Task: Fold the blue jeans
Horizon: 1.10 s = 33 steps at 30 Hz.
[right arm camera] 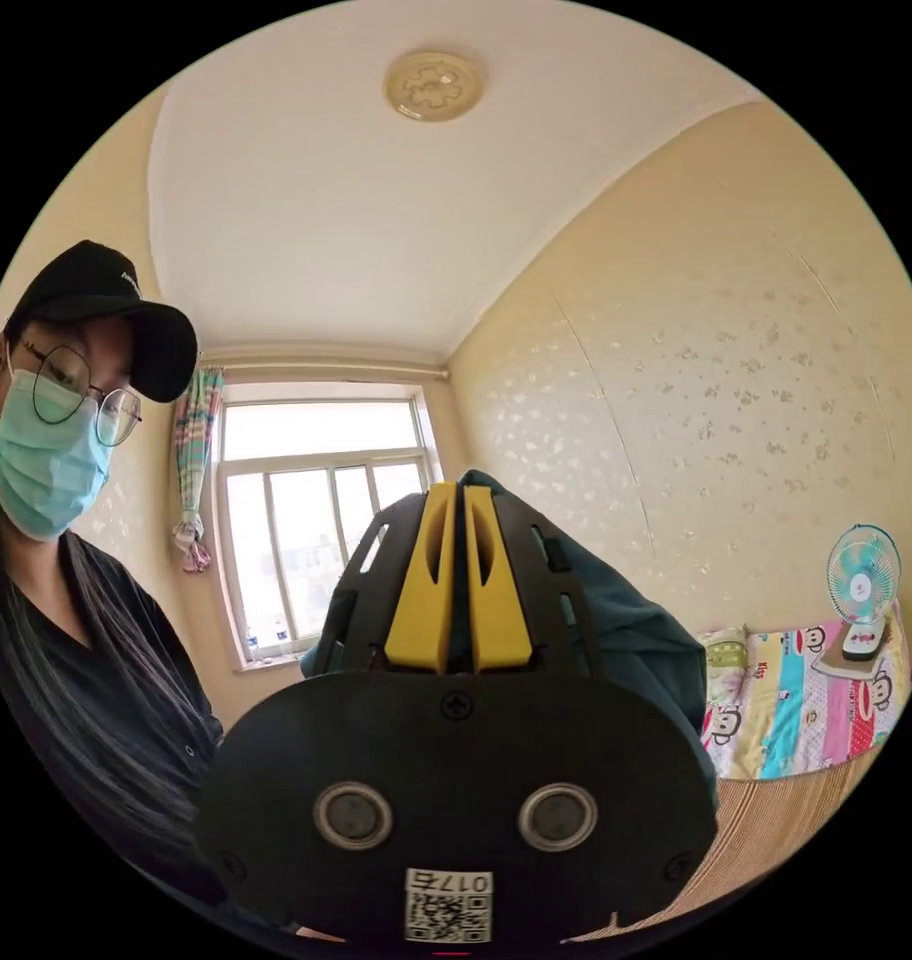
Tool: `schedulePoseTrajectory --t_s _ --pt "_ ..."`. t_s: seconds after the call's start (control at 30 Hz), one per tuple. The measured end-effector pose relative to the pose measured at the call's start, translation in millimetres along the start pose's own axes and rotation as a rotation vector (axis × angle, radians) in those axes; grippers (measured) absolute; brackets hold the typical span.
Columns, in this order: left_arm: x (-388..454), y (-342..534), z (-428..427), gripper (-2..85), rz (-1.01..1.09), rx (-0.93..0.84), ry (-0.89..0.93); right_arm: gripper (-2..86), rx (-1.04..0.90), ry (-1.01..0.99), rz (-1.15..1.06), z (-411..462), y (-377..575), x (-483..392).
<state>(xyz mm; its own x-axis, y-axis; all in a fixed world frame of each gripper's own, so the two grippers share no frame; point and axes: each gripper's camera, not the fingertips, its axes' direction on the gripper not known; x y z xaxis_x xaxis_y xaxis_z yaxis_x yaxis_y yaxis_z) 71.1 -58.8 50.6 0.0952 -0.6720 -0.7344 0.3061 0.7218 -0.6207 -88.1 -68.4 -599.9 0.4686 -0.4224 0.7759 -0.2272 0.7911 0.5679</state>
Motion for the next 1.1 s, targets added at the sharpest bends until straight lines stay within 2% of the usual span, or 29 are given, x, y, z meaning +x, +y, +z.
schedulePoseTrajectory --t_s 0.1,0.2,0.33,0.37,0.43,0.5,0.57,0.67,0.73,0.8,0.87,0.9,0.97,1.03,1.07,1.1 --pt "-17 5 -55 14.8 -0.136 0.166 0.133 1.0 0.002 -0.158 0.016 37 -6 -31" --pt "-35 10 -98 18.2 -0.23 0.353 0.354 1.0 0.007 -0.239 -0.005 53 -4 -60" --pt "-62 14 -133 19.2 -0.307 0.607 0.647 0.9 -0.041 -0.154 0.001 44 15 -83" --pt "-71 15 -144 17.8 -0.3 0.715 0.753 0.9 -0.051 -0.127 0.01 39 20 -83" --pt "-76 16 -168 15.3 -0.242 0.843 0.843 0.8 -0.097 -0.012 0.041 15 46 -82" --pt "-72 14 -195 11.4 -0.223 0.84 0.753 0.7 -0.164 0.017 0.054 -3 69 -81" --pt "-53 14 -226 4.4 -0.231 0.753 0.447 0.6 -0.249 -0.019 0.053 -19 93 -83" --pt "-19 11 -235 2.4 -0.046 0.676 0.361 0.6 -0.398 0.105 0.077 -41 134 -92" --pt "7 12 -230 2.1 0.079 0.643 0.368 0.7 -0.61 0.436 0.193 -50 162 -87" --pt "37 13 -219 2.0 0.181 0.587 0.327 0.8 -0.684 0.7 0.231 -60 175 -85" --pt "87 15 -190 1.9 0.335 0.432 0.184 1.1 -0.683 0.801 0.222 -64 177 -86" --pt "101 16 -178 1.9 0.376 0.377 0.127 1.5 -0.661 0.789 0.222 -61 173 -84" --pt "152 26 -106 1.8 0.534 0.082 -0.194 2.5 -0.632 0.673 0.229 -44 168 -75" --pt "172 48 -38 1.9 0.654 -0.13 -0.353 5.1 -0.579 0.419 0.322 -8 169 -46" --pt "175 66 4 2.1 0.7 -0.244 -0.37 6.5 -0.562 0.339 0.367 2 172 -35" --pt "174 75 22 2.2 0.715 -0.295 -0.363 9.4 -0.543 0.162 0.463 24 182 -11"
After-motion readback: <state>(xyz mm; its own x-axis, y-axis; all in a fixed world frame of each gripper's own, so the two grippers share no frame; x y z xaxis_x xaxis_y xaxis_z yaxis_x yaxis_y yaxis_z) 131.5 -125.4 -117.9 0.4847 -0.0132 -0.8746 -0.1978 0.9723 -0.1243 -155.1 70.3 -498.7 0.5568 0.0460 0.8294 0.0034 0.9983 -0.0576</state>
